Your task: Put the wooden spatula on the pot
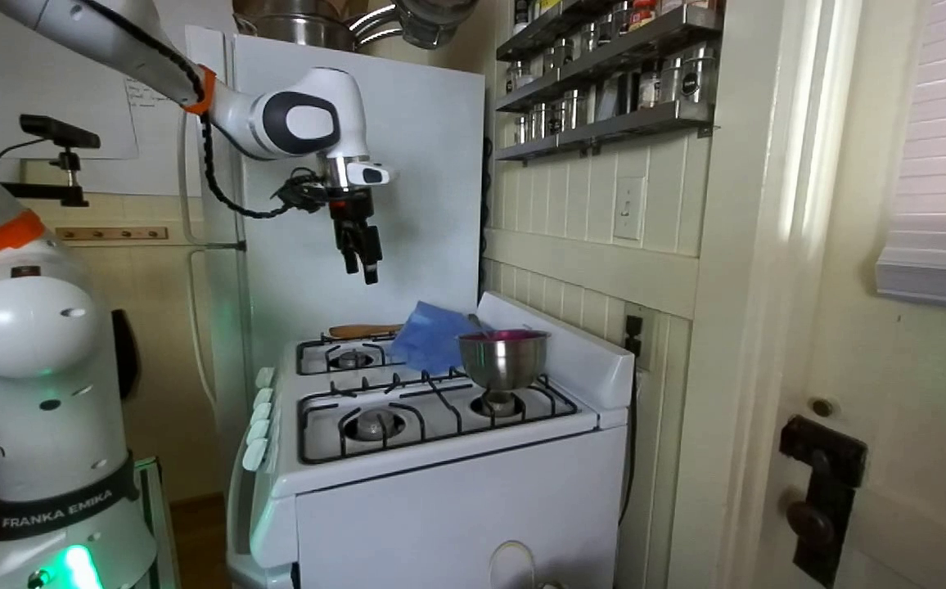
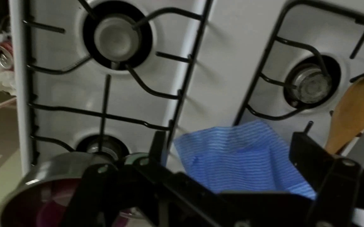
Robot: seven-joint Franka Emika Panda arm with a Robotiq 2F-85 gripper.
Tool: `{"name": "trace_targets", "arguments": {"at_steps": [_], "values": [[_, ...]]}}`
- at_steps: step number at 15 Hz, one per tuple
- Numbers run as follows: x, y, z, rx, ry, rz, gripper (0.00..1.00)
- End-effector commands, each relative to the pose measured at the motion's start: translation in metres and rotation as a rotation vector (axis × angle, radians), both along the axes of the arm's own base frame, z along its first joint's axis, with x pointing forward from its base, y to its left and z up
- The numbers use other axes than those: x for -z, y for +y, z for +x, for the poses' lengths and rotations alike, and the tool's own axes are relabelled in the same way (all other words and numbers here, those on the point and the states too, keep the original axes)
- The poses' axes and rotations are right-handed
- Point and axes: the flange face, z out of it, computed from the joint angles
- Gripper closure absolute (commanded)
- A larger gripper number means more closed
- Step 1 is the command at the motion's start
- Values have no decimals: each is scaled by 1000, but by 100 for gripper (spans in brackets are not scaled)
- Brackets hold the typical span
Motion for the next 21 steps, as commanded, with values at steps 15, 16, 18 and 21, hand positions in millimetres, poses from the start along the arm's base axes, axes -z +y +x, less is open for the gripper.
{"name": "trace_targets", "arguments": {"at_steps": [15,16,18,21], "values": [[21,119,73,171,-62,228,0],[28,128,79,197,-55,262,0],[44,143,88,233,-2,315,0],[70,140,97,333,99,352,0]]}}
